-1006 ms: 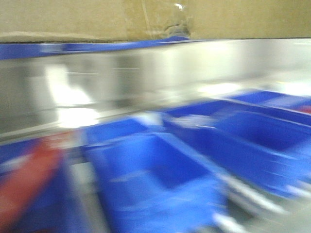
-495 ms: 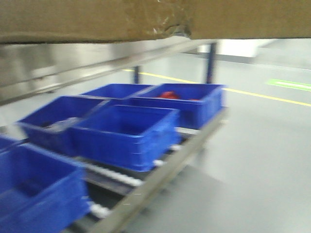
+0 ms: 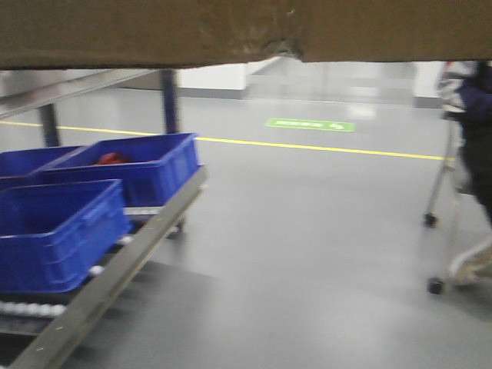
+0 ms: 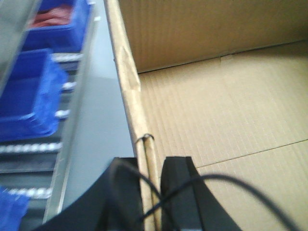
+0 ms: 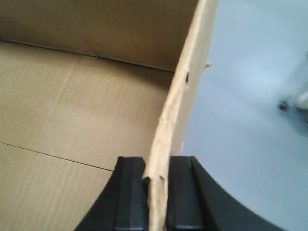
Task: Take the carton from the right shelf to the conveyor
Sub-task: 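Hold the carton with both grippers while the base turns and drives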
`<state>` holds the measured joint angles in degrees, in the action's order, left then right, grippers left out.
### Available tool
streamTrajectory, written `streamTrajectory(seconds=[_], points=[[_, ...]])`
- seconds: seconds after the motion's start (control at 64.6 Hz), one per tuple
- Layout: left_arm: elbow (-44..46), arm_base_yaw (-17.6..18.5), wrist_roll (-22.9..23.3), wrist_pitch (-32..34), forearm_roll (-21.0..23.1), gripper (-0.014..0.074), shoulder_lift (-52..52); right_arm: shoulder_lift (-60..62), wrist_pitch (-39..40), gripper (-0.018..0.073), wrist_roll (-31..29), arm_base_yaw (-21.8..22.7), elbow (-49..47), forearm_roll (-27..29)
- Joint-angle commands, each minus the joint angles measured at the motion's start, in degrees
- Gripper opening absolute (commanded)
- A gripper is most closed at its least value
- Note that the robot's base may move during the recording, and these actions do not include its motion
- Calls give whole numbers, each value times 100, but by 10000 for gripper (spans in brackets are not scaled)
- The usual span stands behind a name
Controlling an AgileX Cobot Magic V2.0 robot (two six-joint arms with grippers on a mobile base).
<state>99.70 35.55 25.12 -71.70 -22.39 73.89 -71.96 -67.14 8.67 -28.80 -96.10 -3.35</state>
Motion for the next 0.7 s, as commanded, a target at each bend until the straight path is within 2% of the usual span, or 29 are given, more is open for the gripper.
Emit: streamTrajectory(seconds=[0.0,0.681], points=[[13,94,-46,259,361,-9,-29,60,508,-70,-79,-37,-32,221],[13,94,-46,259,361,-9,-29,60,508,-70,-79,-37,-32,221]])
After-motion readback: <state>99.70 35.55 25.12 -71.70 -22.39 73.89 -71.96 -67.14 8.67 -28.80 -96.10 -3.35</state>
